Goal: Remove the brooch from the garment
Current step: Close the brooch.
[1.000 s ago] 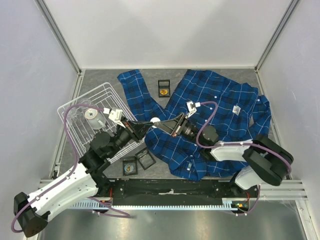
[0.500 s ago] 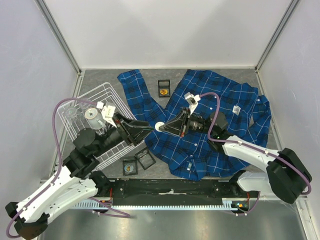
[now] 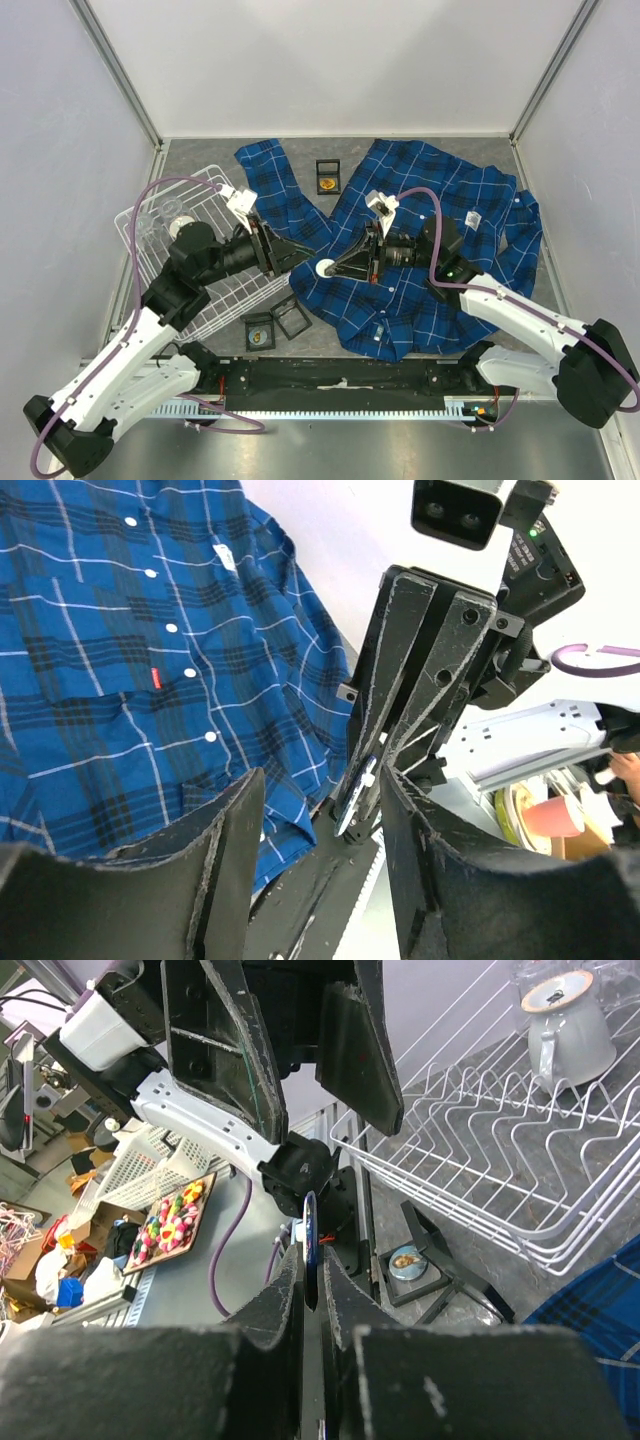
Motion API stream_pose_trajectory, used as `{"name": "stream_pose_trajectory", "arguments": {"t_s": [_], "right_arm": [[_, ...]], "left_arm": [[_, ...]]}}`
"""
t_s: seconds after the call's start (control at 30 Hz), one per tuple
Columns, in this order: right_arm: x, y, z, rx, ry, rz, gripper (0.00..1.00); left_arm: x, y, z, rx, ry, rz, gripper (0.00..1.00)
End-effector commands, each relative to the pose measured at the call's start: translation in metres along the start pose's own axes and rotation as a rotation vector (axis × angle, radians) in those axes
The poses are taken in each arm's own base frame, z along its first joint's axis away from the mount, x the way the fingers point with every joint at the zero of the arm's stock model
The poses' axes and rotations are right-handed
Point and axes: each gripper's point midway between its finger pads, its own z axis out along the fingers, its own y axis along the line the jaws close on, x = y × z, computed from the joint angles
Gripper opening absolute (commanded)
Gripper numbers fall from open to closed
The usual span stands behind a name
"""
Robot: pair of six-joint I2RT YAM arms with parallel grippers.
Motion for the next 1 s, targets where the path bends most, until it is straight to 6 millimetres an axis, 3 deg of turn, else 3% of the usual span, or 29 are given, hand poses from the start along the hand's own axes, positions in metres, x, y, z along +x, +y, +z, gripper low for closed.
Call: {"name": "stream_pose_trajectory", "arguments": {"t_s": [0.0, 0.17, 0.3, 0.53, 0.57, 0.63, 0.73, 0.77, 0.83, 0.87, 0.93, 0.97], "right_arm": [[-0.011, 0.014, -0.003, -0.035, -0.011, -0.070, 0.00], [-0.015, 0.013, -0.003, -0.028, -0.022, -0.074, 0.00], [-0.017, 0.014, -0.004, -0.033, -0.024, -0.074, 0.00], [-0.013, 0.011, -0.003, -0.028, 0.009, -0.065, 0.05], [-0.015, 0.010, -0.003, -0.017, 0.015, -0.071, 0.17], [-0.009, 0.004, -0.004, 0.015, 0.040, -0.065, 0.30], [-0.007, 0.001, -0.007, 0.054, 0.049, -0.056, 0.48], [-0.009, 0.002, -0.009, 0.066, 0.051, -0.084, 0.59], [0.006, -0.007, -0.018, 0.139, 0.114, -0.046, 0.69], [0.003, -0.012, -0.023, 0.195, 0.106, -0.072, 0.76], [0.016, -0.023, -0.035, 0.281, 0.158, -0.084, 0.81], [0.014, -0.029, -0.041, 0.343, 0.142, -0.103, 0.85]], "left_arm": [[0.011, -0.027, -0.001, 0.189, 0.089, -0.035, 0.55], [0.029, -0.026, 0.007, 0.255, 0.183, -0.063, 0.51], [0.033, -0.025, 0.007, 0.258, 0.191, -0.066, 0.43], [0.029, -0.023, 0.008, 0.251, 0.180, -0.063, 0.16], [0.030, -0.024, 0.007, 0.252, 0.183, -0.061, 0.12], [0.030, -0.020, 0.009, 0.227, 0.196, -0.076, 0.02], [0.029, -0.019, 0.009, 0.208, 0.204, -0.095, 0.02], [0.030, -0.019, 0.009, 0.198, 0.206, -0.112, 0.02], [0.020, -0.016, 0.009, 0.145, 0.176, -0.120, 0.02], [0.028, -0.007, 0.006, 0.080, 0.214, -0.162, 0.02], [0.019, 0.004, 0.005, -0.038, 0.195, -0.186, 0.02], [0.020, 0.012, 0.004, -0.104, 0.203, -0.225, 0.02]]}}
